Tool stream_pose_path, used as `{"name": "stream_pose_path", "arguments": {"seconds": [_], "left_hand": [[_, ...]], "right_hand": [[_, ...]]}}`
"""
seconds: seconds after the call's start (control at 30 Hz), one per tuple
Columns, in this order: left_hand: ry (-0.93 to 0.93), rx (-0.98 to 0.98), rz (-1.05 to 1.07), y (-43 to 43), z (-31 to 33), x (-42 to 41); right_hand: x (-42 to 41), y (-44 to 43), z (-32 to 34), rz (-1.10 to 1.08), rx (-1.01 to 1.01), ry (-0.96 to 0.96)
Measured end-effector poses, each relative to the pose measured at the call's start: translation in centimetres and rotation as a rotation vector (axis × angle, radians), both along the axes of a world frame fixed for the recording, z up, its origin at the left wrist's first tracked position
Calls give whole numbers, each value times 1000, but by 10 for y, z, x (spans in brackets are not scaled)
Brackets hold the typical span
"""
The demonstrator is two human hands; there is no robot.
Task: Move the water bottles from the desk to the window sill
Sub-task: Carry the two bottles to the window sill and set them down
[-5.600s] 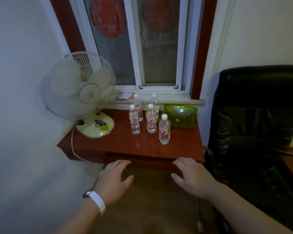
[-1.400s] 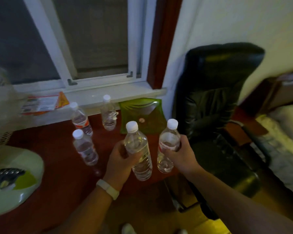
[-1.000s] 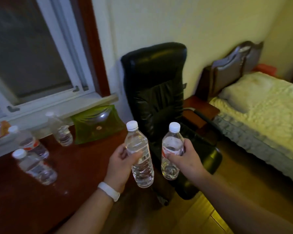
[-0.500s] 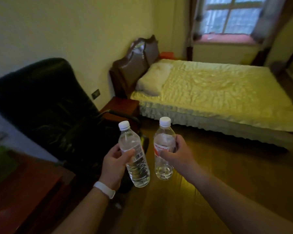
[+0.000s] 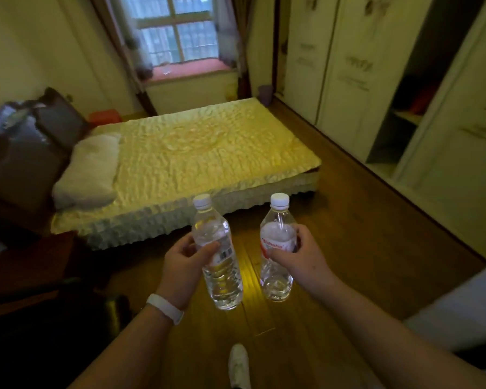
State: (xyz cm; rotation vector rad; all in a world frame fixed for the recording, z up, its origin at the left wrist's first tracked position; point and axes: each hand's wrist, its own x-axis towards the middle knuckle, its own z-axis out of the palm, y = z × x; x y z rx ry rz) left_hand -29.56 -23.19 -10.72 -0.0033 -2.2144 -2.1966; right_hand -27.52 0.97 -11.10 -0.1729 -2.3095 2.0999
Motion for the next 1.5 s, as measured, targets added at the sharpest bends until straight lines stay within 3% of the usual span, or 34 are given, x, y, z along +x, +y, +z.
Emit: {"name": "stream_pose_path", "arguments": {"seconds": [0.47, 0.83, 1.5], "left_hand": [[19, 84, -510, 148, -17, -230], [-74, 122, -451, 256, -21, -344], [-74, 90, -501, 583, -4, -515]], "right_hand": [[-138, 112, 0, -362, 105, -62], [-225, 215, -4, -469, 50, -30], [-390, 541, 0, -562, -77, -26]]}}
